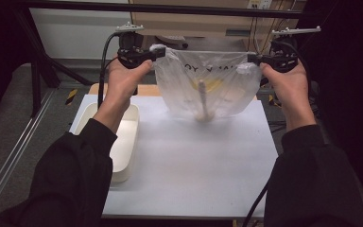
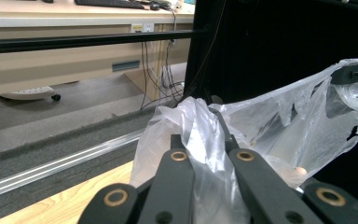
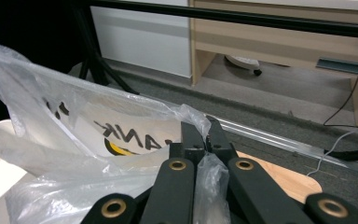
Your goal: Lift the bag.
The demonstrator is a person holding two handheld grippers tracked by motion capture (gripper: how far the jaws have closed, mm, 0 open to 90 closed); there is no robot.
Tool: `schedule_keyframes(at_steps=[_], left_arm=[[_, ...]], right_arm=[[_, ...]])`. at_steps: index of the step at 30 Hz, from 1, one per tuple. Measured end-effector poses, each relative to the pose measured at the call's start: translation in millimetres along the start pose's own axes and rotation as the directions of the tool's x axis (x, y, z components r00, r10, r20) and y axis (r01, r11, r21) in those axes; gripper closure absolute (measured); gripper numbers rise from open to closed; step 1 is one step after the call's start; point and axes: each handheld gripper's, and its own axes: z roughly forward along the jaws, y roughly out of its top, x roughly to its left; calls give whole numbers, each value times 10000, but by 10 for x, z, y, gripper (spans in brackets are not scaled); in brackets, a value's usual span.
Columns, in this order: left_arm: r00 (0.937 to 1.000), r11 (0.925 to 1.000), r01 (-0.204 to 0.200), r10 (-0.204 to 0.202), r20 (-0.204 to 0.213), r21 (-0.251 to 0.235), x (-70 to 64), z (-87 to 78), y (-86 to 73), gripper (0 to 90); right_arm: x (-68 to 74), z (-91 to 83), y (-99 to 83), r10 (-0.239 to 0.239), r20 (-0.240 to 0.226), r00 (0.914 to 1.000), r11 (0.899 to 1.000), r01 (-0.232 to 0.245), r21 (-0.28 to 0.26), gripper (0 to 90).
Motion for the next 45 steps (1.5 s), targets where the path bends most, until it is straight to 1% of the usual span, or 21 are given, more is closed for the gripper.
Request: schedule_keyframes(at_steps=[2, 4, 6, 9, 13, 18, 20, 22, 25, 26, 28, 29, 31, 32, 34, 36, 39, 41, 42, 43, 45], left_arm=[[10000, 10000, 73, -73, 8, 19, 7, 42, -26, 896], [10000, 9999, 28, -28, 4, 98, 13, 70, -74, 896], [9998, 9998, 129, -131, 129, 136, 30, 60, -119, 896], [9998, 9995, 88, -92, 151, 317, 28, 25, -189, 896], [10000, 9983, 70, -74, 65, 580, 23, -29, -260, 896], [9998, 9952, 31, -52, 208, 982, 25, -127, -339, 895], [9997, 9927, -13, -17, 253, 1204, 19, -161, -392, 895], [9993, 9897, -150, 101, 348, 1420, 8, -197, -472, 896], [9987, 9870, -316, 250, 435, 1575, 1, -253, -590, 895], [9982, 9845, -225, 125, 583, 1739, -7, -278, -652, 896], [9974, 9820, -284, 154, 708, 1869, -10, -316, -725, 896], [9972, 9807, -233, 91, 736, 1943, -9, -330, -762, 895], [9972, 9782, -278, 129, 734, 2058, -2, -354, -829, 895], [9973, 9752, -310, 156, 716, 2190, 4, -353, -872, 895], [9977, 9717, -273, 118, 671, 2346, 30, -339, -944, 895], [9979, 9691, -94, -70, 652, 2467, 64, -313, -1011, 895], [9987, 9660, -205, 75, 513, 2577, 80, -281, -1093, 896], [9986, 9625, -158, 17, 522, 2709, 98, -264, -1155, 895], [9986, 9612, -165, 19, 530, 2752, 104, -270, -1178, 895], [9980, 9594, -167, -10, 628, 2816, 98, -281, -1203, 895], [9977, 9566, -244, 51, 673, 2904, 86, -316, -1256, 894]], right_arm=[[-18, 29, -11, -11, 135, 9999, 10000, 11, 39, 900], [-28, 52, -37, -9, 177, 9998, 9999, 7, 137, 900], [-33, 50, -70, -11, 94, 10000, 9999, 10, 156, 900], [-14, 33, -117, -80, -77, 9999, 9996, 82, 279, 900], [53, 22, -171, -236, -220, 9995, 9984, 246, 500, 900], [127, -17, -270, -372, -524, 9979, 9969, 407, 674, 900], [164, -36, -335, -381, -684, 9969, 9962, 432, 759, 900], [196, -45, -395, -465, -777, 9959, 9951, 530, 837, 900], [236, -60, -502, -468, -961, 9943, 9942, 557, 925, 900], [254, -63, -541, -470, -1010, 9938, 9935, 570, 984, 900], [288, -74, -617, -495, -1167, 9919, 9920, 624, 1095, 900], [303, -79, -650, -502, -1222, 9912, 9915, 641, 1130, 900], [341, -78, -715, -486, -1356, 9896, 9903, 654, 1224, 900], [361, -69, -749, -518, -1382, 9891, 9893, 697, 1279, 900], [395, -40, -821, -521, -1463, 9879, 9874, 729, 1404, 900], [405, 0, -875, -479, -1468, 9880, 9859, 703, 1519, 900], [416, 71, -940, -399, -1526, 9875, 9831, 662, 1710, 900], [422, 118, -977, -386, -1484, 9882, 9804, 662, 1857, 900], [429, 132, -993, -306, -1514, 9880, 9797, 597, 1915, 900], [442, 142, -1011, -341, -1566, 9871, 9794, 641, 1912, 900], [478, 141, -1045, -334, -1697, 9849, 9786, 667, 1947, 900]])
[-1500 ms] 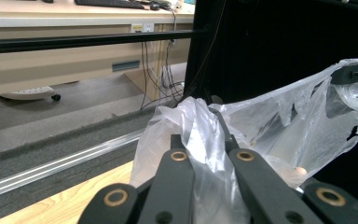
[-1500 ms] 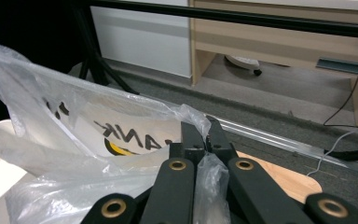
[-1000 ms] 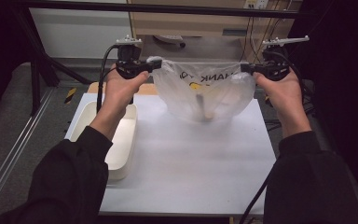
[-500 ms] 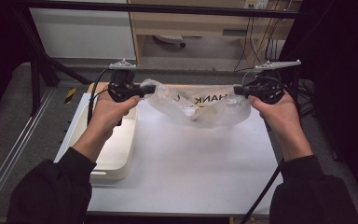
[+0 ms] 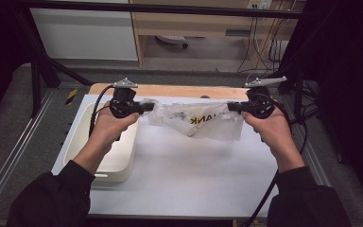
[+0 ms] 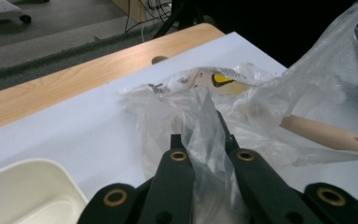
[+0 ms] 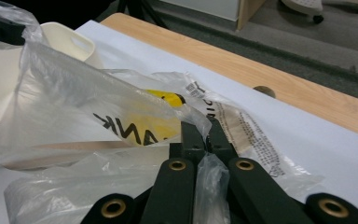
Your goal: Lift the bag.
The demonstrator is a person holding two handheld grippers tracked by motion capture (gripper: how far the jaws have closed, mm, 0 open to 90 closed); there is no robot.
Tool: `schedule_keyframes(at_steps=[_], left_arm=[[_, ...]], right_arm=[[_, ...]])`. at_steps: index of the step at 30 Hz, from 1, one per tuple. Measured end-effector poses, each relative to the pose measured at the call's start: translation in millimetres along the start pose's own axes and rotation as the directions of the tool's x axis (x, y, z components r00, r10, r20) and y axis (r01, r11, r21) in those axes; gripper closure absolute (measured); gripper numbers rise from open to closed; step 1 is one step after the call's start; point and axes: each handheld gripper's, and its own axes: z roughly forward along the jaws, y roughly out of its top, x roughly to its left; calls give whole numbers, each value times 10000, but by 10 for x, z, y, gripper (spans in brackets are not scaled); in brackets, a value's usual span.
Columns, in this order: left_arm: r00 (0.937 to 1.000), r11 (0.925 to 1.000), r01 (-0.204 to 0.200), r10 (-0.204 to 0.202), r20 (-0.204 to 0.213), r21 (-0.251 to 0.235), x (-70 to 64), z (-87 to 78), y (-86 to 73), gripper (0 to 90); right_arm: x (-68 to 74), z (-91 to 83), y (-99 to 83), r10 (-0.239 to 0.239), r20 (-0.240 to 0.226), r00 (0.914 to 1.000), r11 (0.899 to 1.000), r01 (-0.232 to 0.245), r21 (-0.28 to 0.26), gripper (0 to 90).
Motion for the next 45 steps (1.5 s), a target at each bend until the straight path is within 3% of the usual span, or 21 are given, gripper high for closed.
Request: schedule_keyframes(at_steps=[5, 11, 16, 20, 26, 29, 31, 32, 35, 39, 45], left_arm=[[9997, 9995, -130, 124, 210, 299, -30, -42, -191, 886], [9999, 9995, -150, 148, 82, 265, -49, -61, -289, 823], [9996, 9998, -177, 176, -221, -47, -80, -118, -363, 581], [9980, 9998, -177, 179, -606, 31, -93, -204, -413, 355], [9981, 9998, 118, -127, -602, -165, -50, -375, -533, 225], [9976, 9999, 43, -51, -688, -120, -34, -449, -623, 222], [9988, 9997, 84, -96, -476, -250, -37, -514, -703, 349], [9988, 9997, 86, -96, -471, -229, -39, -529, -726, 356], [9988, 9997, 137, -145, -457, -177, -35, -579, -800, 330], [9989, 9980, 284, -304, -355, -570, -36, -666, -855, 298], [9977, 9963, 371, -413, -532, -777, -17, -739, -914, 286]], right_arm=[[87, 37, -164, 28, -290, 9996, 9999, -24, 139, 900], [108, 123, -333, 254, -426, 9988, 9992, -240, 332, 869], [116, 139, -404, 370, -491, 9981, 9985, -349, 429, 728], [122, 99, -448, 507, -428, 9978, 9984, -497, 251, 582], [196, 17, -571, 631, -554, 9965, 9980, -634, -38, 438], [265, -4, -688, 666, -558, 9962, 9977, -673, -97, 382], [299, -1, -764, 698, -633, 9956, 9974, -706, -116, 379], [328, 9, -824, 669, -695, 9953, 9977, -676, -81, 376], [406, 28, -944, 581, -735, 9956, 9983, -574, 114, 345], [567, 24, -1071, 251, -705, 9972, 9995, -235, 234, 288], [742, 47, -1135, -79, -825, 9966, 9999, 85, 75, 165]])
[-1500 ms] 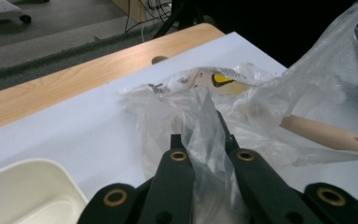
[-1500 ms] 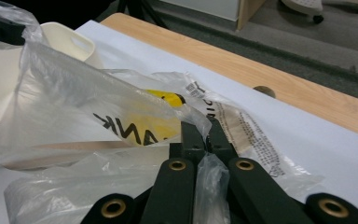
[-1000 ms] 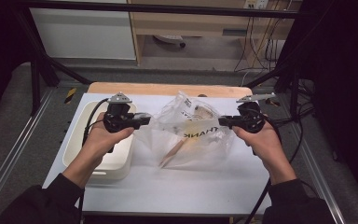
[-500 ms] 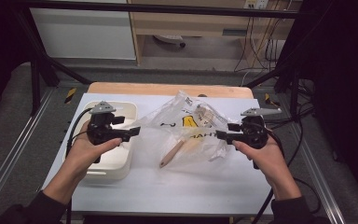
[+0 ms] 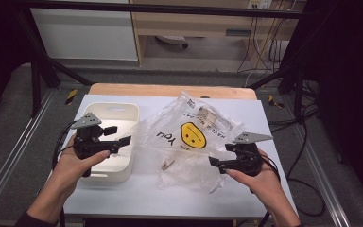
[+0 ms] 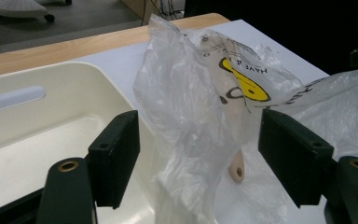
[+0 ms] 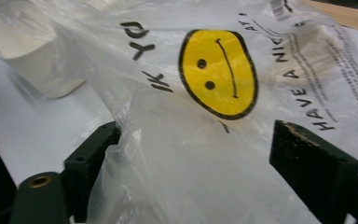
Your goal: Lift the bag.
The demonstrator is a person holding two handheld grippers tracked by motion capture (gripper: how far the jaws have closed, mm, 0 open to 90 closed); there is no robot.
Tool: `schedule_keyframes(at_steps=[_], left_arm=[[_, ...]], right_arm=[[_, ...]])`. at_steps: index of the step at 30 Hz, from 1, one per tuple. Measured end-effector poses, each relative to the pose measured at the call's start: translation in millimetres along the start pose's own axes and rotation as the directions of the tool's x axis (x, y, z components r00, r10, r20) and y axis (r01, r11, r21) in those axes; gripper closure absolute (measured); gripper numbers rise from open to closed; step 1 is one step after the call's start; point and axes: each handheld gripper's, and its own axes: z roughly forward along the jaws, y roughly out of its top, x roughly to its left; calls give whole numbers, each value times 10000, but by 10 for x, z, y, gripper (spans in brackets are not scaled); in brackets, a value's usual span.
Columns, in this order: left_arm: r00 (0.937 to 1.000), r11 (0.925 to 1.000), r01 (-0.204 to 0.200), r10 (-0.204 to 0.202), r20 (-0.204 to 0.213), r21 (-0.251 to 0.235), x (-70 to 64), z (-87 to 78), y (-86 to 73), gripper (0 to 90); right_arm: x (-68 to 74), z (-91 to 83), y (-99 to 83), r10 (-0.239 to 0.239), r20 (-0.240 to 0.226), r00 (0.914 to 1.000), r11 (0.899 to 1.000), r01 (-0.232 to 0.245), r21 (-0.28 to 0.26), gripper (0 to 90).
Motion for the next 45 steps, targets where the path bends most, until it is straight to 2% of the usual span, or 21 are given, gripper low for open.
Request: schedule_keyframes(at_steps=[3, 5, 9, 12, 14, 24, 27, 30, 32, 37, 40, 42, 45], left_arm=[[9996, 9998, -200, 198, -183, -97, -16, 7, 22, 245], [9997, 9997, -206, 204, -106, -141, -40, 16, 45, 226], [9994, 9989, -314, 310, -129, -339, -78, 14, 104, 173], [9994, 9985, -309, 302, -168, -444, -92, -1, 137, 125], [9994, 9981, -300, 291, -160, -543, -104, -17, 157, 116], [9994, 9962, -264, 244, -255, -833, -122, -67, 234, 106], [9989, 9952, -274, 237, -403, -941, -116, -75, 247, 106], [9975, 9951, -370, 313, -631, -917, -79, -93, 243, 101], [9960, 9947, -436, 361, -814, -930, -36, -126, 219, 88], [9938, 9904, -436, 296, -1075, -1311, 92, -239, 130, 63], [9928, 9888, -432, 265, -1164, -1430, 160, -295, 55, 63], [9903, 9845, -502, 272, -1362, -1682, 203, -341, -9, 59], [9887, 9807, -279, -15, -1501, -1933, 277, -403, -128, 62]], right_arm=[[98, 38, 60, -139, -150, 9998, 9996, 135, -261, 109], [165, 69, 116, -205, -339, 9992, 9991, 192, -374, 74], [258, 153, 204, -385, -425, 9984, 9978, 362, -547, 54], [280, 202, 241, -295, -605, 9977, 9967, 249, -767, 48], [310, 218, 264, -202, -740, 9971, 9960, 136, -880, 45], [451, 253, 408, -363, -1023, 9941, 9893, 213, -1445, 40], [522, 323, 456, -499, -1190, 9916, 9895, 329, -1407, 40], [559, 382, 488, -592, -1112, 9920, 9904, 445, -1308, 42], [529, 387, 489, -580, -964, 9936, 9897, 446, -1357, 42], [280, 266, 391, -28, -136, 9999, 9856, 5, -1690, 39], [100, 164, 301, 305, 270, 9992, 9803, -246, -1960, 35], [-1, 102, 240, 468, 457, 9979, 9781, -364, -2051, 34], [-138, 19, 133, 665, 708, 9953, 9740, -493, -2213, 34]])
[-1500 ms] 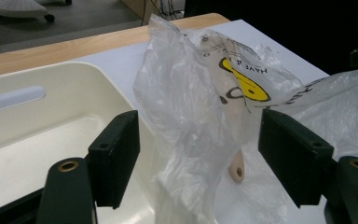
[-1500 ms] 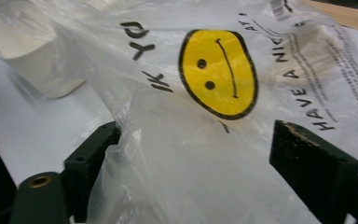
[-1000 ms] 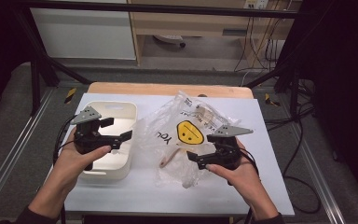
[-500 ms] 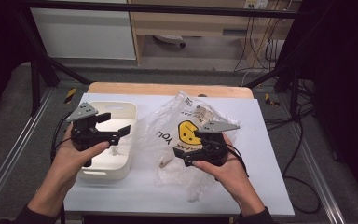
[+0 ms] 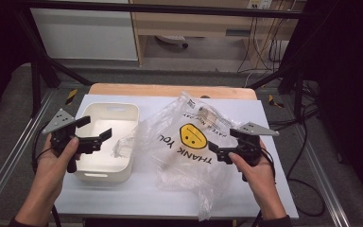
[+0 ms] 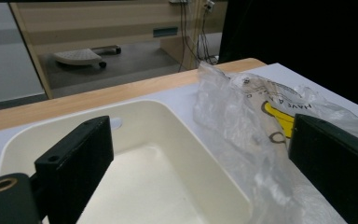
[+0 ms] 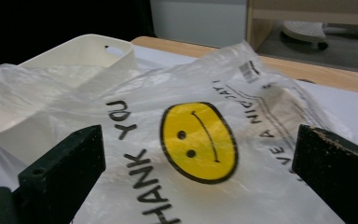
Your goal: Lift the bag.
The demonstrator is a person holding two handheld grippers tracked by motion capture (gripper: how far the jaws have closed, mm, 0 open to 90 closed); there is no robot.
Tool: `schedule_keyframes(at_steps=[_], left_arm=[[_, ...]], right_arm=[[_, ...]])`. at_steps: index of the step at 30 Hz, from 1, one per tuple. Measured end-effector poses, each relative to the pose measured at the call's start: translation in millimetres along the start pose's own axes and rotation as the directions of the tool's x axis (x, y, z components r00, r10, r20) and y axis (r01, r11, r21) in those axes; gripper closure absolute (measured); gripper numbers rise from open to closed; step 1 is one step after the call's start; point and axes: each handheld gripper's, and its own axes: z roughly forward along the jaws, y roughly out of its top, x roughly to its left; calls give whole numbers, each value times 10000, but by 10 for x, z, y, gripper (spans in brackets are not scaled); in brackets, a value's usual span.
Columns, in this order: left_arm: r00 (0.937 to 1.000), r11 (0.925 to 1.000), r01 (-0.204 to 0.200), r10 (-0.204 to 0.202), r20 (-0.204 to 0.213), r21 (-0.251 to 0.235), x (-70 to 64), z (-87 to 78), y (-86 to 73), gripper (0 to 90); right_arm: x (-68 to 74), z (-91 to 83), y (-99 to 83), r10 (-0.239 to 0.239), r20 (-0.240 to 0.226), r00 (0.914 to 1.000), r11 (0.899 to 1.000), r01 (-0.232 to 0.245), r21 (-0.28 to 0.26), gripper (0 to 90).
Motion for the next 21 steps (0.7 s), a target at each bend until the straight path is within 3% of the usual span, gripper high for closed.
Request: schedule_keyframes(at_steps=[4, 9, 14, 21], left_arm=[[9997, 9993, 76, -85, -242, -359, 92, -130, -200, 63], [9974, 9973, 539, -561, -441, -508, 230, -268, -461, 60], [9957, 9949, 765, -797, -462, -659, 292, -337, -581, 61], [9946, 9939, 847, -886, -545, -707, 337, -429, -748, 56]], right_arm=[[-171, -103, -129, 119, 597, 9981, 9999, -118, -20, 39], [-382, -182, -346, 304, 1155, 9928, 9995, -302, -37, 47], [-545, -255, -509, 756, 1481, 9861, 9969, -717, -315, 50], [-666, -319, -687, 890, 1847, 9788, 9956, -817, -469, 46]])
